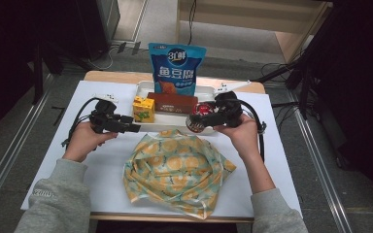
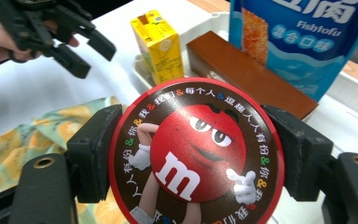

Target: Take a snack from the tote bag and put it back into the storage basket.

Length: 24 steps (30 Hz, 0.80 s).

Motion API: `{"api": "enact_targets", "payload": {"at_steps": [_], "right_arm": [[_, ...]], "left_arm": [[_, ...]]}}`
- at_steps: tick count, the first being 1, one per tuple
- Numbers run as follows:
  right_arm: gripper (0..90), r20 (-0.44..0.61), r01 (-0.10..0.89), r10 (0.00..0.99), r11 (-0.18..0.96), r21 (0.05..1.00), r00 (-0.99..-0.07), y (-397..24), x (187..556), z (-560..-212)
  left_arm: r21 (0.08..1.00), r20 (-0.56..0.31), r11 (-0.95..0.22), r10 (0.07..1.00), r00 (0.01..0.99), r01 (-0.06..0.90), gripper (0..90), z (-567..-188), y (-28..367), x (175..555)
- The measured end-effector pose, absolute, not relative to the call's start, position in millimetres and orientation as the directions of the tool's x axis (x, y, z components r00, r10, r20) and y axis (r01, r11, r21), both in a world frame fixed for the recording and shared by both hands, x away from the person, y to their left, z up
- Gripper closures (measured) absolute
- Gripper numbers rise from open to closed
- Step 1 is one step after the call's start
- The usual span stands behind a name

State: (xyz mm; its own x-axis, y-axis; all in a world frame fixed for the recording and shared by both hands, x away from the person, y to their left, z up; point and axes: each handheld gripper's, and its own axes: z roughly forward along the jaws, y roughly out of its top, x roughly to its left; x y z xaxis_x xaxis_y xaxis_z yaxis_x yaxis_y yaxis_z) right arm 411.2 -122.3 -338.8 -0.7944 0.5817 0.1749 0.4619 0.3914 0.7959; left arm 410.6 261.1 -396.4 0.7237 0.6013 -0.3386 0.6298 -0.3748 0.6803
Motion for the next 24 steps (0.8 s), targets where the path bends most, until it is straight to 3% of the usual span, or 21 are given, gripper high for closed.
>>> {"api": "enact_targets", "payload": {"at_steps": [24], "right_arm": [[26.1,0.199,0.536,0.659,0.359,0.764,-0.725,-134.9,456.1,-365.3]], "left_arm": [[0.678,-0.343,-0.365,0.610,0.714,0.638,38.2,-397.9,268.8,408.3]]}}
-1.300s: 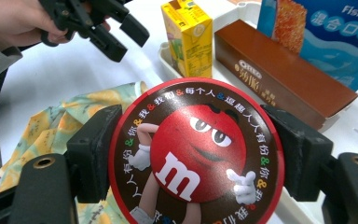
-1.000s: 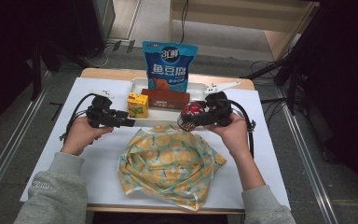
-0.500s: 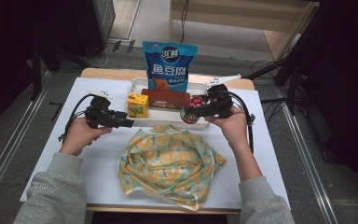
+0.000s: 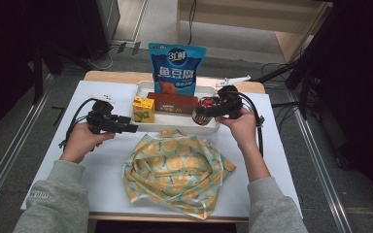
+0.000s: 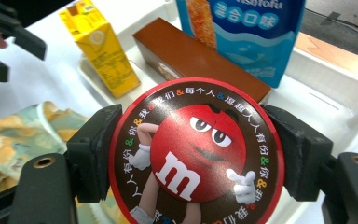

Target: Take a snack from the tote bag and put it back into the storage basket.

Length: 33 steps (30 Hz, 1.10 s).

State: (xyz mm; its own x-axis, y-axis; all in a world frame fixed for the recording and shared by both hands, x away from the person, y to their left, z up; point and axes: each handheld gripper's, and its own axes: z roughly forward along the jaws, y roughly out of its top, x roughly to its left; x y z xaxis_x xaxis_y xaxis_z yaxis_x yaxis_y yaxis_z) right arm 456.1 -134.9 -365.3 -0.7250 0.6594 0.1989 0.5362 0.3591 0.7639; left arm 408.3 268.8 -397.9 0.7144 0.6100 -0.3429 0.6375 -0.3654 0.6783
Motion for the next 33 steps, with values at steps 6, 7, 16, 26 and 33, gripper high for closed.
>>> {"api": "enact_targets", "payload": {"at_steps": [6,7,16,26,33], "right_arm": [[26.1,0.200,0.553,0.679,0.353,0.755,-0.706,-139.0,465.5,-372.8],[26.1,0.201,0.558,0.684,0.350,0.752,-0.701,-139.7,466.8,-373.9],[26.1,0.185,0.571,0.709,0.354,0.741,-0.680,-139.3,475.6,-387.4],[26.0,0.165,0.580,0.725,0.369,0.726,-0.669,-132.9,481.9,-399.1],[26.1,0.161,0.595,0.734,0.379,0.709,-0.660,-129.8,483.9,-409.5]], "left_arm": [[0.684,-0.340,-0.367,0.604,0.720,0.631,38.2,-396.9,267.9,407.2],[0.682,-0.344,-0.364,0.605,0.718,0.634,38.2,-397.1,267.6,407.0],[0.676,-0.338,-0.378,0.603,0.722,0.632,38.1,-397.8,266.0,407.2],[0.677,-0.337,-0.380,0.601,0.725,0.630,38.1,-398.0,265.5,407.1],[0.677,-0.337,-0.383,0.598,0.727,0.629,38.1,-398.2,264.9,407.0]]}}
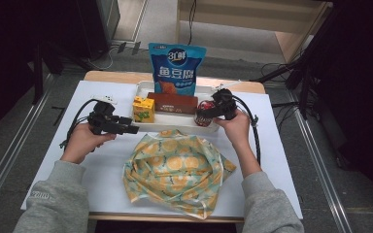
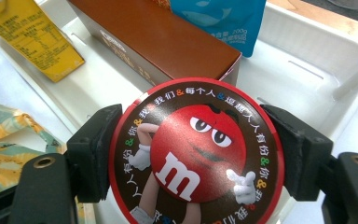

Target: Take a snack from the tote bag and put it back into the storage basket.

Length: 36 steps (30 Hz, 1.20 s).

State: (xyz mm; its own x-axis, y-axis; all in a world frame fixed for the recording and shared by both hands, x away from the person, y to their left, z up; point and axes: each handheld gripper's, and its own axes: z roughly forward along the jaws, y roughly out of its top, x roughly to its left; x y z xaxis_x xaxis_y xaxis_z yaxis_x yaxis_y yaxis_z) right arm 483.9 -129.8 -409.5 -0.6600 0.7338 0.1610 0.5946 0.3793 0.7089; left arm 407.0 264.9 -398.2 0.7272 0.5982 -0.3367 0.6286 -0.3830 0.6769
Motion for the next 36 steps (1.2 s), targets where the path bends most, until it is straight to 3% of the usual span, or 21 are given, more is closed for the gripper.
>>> {"api": "enact_targets", "payload": {"at_steps": [36], "right_arm": [[22.8,0.171,0.617,0.742,0.380,0.689,-0.648,-119.1,484.4,-433.5]], "left_arm": [[0.672,-0.337,-0.394,0.591,0.733,0.627,37.7,-399.2,262.1,405.7]]}}
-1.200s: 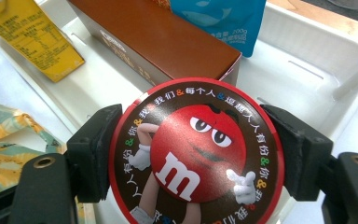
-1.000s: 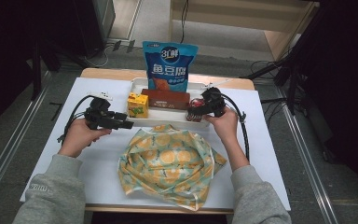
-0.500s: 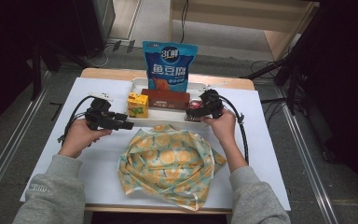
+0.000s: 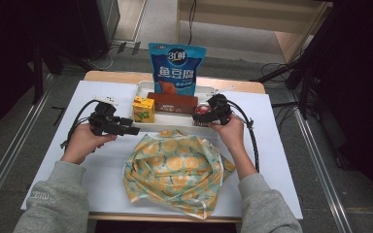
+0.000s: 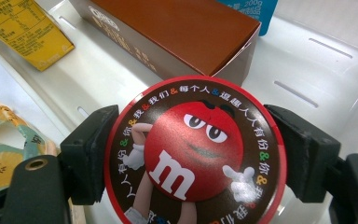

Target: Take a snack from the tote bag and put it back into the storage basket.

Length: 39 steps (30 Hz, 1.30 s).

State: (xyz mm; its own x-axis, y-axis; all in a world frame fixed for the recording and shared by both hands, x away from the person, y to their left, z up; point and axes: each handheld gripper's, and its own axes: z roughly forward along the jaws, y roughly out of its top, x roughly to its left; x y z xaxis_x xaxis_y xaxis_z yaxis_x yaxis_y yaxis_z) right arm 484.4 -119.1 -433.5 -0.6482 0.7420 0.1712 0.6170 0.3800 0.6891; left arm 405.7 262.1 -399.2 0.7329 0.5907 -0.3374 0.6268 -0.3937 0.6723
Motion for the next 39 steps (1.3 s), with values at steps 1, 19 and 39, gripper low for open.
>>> {"api": "enact_targets", "payload": {"at_steps": [1,19,39], "right_arm": [[22.7,0.171,0.616,0.741,0.380,0.690,-0.649,-118.9,484.4,-433.5],[21.5,0.198,0.603,0.742,0.326,0.728,-0.641,-126.4,473.5,-412.6],[23.1,0.175,0.568,0.728,0.336,0.751,-0.663,-141.3,440.7,-399.0]], "left_arm": [[0.673,-0.337,-0.394,0.591,0.733,0.626,37.7,-399.2,262.3,405.8],[0.673,-0.335,-0.392,0.595,0.731,0.627,37.6,-397.7,262.9,405.0],[0.674,-0.324,-0.387,0.610,0.723,0.629,36.3,-395.8,268.4,403.8]]}}
